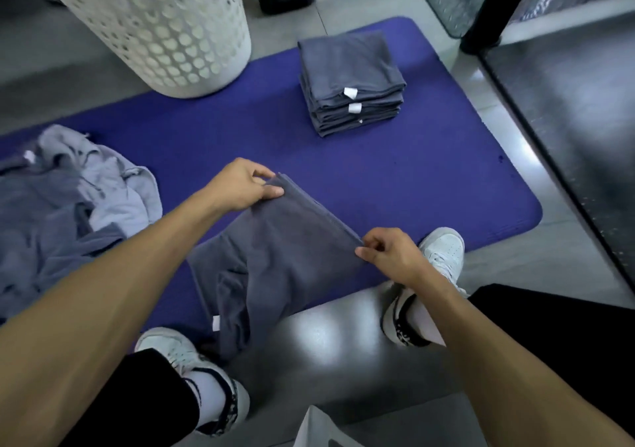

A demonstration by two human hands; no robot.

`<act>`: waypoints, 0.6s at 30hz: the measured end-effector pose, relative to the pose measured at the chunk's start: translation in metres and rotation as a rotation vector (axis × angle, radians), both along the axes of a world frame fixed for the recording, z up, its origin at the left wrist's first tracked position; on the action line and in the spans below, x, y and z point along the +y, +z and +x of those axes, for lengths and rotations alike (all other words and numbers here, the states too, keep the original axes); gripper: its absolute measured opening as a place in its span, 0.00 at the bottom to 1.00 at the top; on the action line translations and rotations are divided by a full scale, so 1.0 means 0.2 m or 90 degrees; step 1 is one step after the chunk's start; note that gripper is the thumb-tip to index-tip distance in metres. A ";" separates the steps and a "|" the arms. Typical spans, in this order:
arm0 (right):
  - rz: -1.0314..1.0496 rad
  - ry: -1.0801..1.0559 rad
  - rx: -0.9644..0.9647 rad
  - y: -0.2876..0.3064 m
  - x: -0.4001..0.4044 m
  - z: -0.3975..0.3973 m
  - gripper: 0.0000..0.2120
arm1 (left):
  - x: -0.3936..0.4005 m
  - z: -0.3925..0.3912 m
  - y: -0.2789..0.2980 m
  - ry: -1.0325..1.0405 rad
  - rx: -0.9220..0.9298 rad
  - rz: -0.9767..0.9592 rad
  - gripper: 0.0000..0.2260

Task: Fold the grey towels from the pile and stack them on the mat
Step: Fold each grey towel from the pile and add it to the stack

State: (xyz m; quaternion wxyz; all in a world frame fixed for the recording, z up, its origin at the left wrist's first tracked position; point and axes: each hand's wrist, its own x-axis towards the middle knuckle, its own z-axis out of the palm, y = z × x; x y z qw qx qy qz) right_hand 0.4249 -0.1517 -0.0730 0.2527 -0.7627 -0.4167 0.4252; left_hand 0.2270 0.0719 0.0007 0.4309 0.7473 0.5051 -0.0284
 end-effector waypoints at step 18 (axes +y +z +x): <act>0.159 0.400 -0.483 1.04 0.43 -0.12 0.05 | -0.16 -0.62 0.74 -0.006 -0.114 0.232 0.07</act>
